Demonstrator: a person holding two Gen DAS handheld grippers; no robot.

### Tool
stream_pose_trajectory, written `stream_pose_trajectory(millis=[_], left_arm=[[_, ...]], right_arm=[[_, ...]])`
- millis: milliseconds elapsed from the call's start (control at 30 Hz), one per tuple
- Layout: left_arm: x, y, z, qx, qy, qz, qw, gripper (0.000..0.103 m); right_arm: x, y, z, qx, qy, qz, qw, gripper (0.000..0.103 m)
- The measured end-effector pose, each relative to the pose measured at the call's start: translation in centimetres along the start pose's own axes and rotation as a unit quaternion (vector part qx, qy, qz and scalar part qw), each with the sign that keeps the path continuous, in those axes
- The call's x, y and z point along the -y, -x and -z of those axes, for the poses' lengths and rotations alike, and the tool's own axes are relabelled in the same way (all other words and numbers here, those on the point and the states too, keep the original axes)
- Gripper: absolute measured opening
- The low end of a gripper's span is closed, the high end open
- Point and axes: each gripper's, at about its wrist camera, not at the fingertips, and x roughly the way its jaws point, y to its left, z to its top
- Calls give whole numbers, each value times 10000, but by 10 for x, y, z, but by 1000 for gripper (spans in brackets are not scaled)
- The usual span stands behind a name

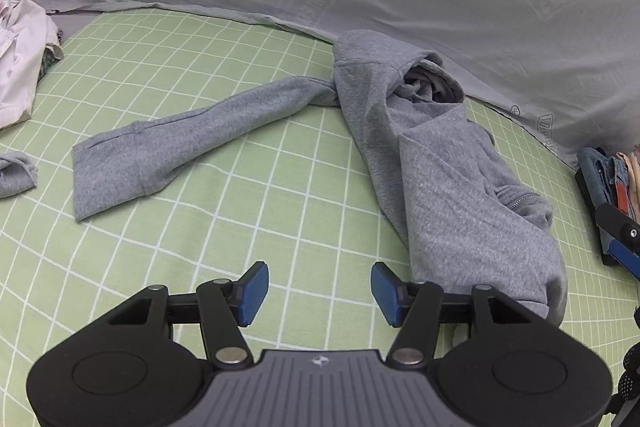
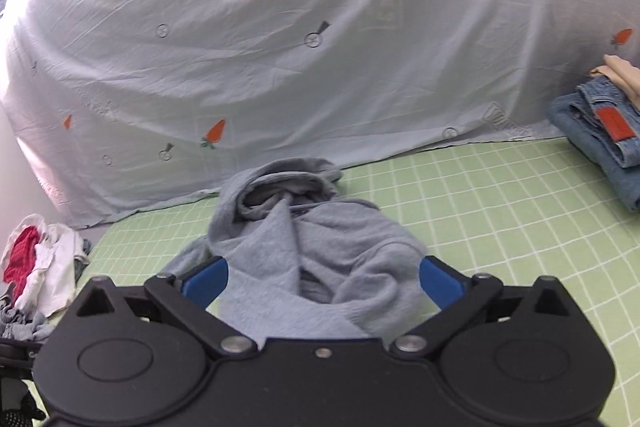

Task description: Fold clothes

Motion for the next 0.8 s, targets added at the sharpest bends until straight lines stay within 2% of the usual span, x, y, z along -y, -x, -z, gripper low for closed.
stream_pose_trajectory(millis=[67, 200, 400, 467, 500, 533, 567, 600, 667, 800], left_arm=[[19, -11, -2, -99, -161, 159, 9997, 61], [48, -29, -6, -196, -217, 517, 9982, 76], [68, -62, -10, -406, 436, 1069, 9925, 78], [71, -70, -12, -415, 671, 1152, 9902, 74], [71, -72, -13, -393, 779, 1160, 9894, 64], [71, -73, -14, -377, 877, 1158, 9887, 46], [70, -74, -14, -369, 924, 1137, 9885, 33], [69, -74, -15, -357, 911, 1126, 9888, 11], [66, -69, -16, -226, 871, 1051, 9904, 10], [49, -43, -21, 107, 880, 671, 9938, 7]], right_arm=[[22, -5, 0, -112, 7, 555, 9984, 103], [61, -13, 8, -390, 7, 1302, 9907, 103], [101, -29, 18, -854, -133, 1413, 9862, 103], [105, -36, 18, -954, -83, 1371, 9859, 103], [106, -39, 19, -1001, -75, 1343, 9858, 103], [107, -43, 19, -1055, -65, 1311, 9857, 103], [107, -46, 20, -1112, -46, 1282, 9855, 103], [106, -48, 21, -1159, -18, 1265, 9852, 103], [103, -50, 25, -1190, 33, 1254, 9849, 103], [95, -51, 34, -1266, -30, 1241, 9842, 103]])
